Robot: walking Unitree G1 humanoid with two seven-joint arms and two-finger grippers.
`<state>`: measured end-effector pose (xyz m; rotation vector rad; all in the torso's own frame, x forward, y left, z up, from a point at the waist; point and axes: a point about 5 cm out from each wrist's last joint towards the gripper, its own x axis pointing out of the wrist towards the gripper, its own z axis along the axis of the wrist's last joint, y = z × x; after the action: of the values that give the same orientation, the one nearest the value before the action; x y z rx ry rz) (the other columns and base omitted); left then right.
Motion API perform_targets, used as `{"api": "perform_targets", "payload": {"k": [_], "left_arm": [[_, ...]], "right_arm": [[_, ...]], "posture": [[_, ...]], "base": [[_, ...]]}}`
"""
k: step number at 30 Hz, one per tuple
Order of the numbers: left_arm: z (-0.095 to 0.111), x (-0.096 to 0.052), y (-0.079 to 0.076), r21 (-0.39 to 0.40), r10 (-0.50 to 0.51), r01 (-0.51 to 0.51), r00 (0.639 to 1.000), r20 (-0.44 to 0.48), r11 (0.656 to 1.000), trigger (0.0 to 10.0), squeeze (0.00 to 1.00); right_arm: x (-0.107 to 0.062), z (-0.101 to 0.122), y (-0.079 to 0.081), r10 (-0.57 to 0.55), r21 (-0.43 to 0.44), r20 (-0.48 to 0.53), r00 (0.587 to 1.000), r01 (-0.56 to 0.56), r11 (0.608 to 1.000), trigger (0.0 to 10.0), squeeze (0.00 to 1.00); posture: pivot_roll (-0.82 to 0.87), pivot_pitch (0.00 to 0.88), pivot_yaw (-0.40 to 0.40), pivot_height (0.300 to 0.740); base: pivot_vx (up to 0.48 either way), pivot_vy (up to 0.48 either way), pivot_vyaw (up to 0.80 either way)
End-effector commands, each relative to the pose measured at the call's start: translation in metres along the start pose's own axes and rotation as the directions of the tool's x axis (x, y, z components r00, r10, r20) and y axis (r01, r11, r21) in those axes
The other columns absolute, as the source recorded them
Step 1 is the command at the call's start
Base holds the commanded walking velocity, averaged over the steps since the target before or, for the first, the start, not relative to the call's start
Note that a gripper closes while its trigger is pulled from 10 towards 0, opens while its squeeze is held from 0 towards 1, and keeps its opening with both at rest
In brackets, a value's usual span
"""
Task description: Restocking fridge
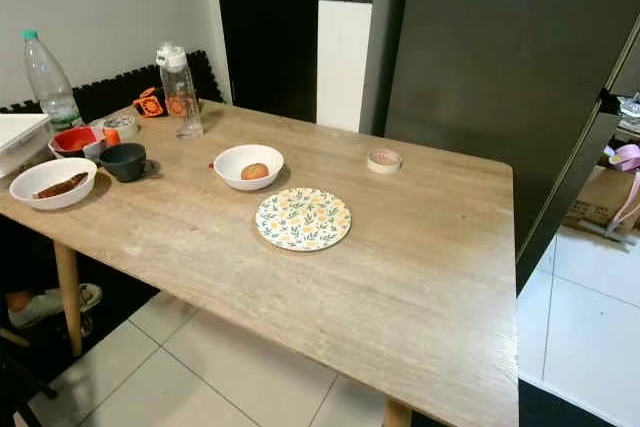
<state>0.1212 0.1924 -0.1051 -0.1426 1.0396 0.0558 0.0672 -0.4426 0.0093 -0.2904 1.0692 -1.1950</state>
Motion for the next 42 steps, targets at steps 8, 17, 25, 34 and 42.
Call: {"api": "perform_targets", "payload": {"k": [8,17,25,34,42], "left_arm": [[0.002,-0.001,0.009,0.016,0.009,-0.009,1.0,0.001,1.0,10.0,0.0],[-0.003,-0.002,0.007,0.039,-0.009,0.01,1.0,-0.009,0.999,10.0,0.0],[-0.015,-0.006,0.008,0.043,-0.013,0.014,1.0,-0.027,0.999,10.0,0.0],[-0.03,-0.013,0.018,0.043,0.0,0.002,0.999,-0.049,0.999,10.0,0.0],[-0.037,-0.018,0.023,0.059,-0.004,0.007,0.999,-0.04,0.998,10.0,0.0]], "right_arm": [[-0.037,0.175,-0.031,-0.016,0.409,0.547,0.837,-0.251,0.878,10.0,0.0],[-0.185,0.298,0.06,0.376,-0.018,0.926,0.042,-0.988,0.155,10.0,1.0],[-0.265,0.304,0.123,0.513,-0.231,0.821,-0.251,-0.967,-0.103,10.0,1.0],[-0.286,0.292,0.158,0.667,-0.196,0.726,-0.168,-0.98,-0.033,10.0,1.0],[-0.29,0.291,0.162,0.696,-0.167,0.702,-0.151,-0.985,-0.045,10.0,1.0]], "posture": [[-0.09,0.0,-0.002,0.74],[-0.09,0.032,0.018,0.74],[-0.05,0.089,0.01,0.74],[-0.03,0.153,0.0,0.74],[-0.01,0.235,-0.007,0.74]], "base": [[0.0,0.0,0.0],[0.0,0.0,0.0],[0.0,0.0,0.0],[0.0,0.0,0.0],[0.0,0.0,0.0]]}}
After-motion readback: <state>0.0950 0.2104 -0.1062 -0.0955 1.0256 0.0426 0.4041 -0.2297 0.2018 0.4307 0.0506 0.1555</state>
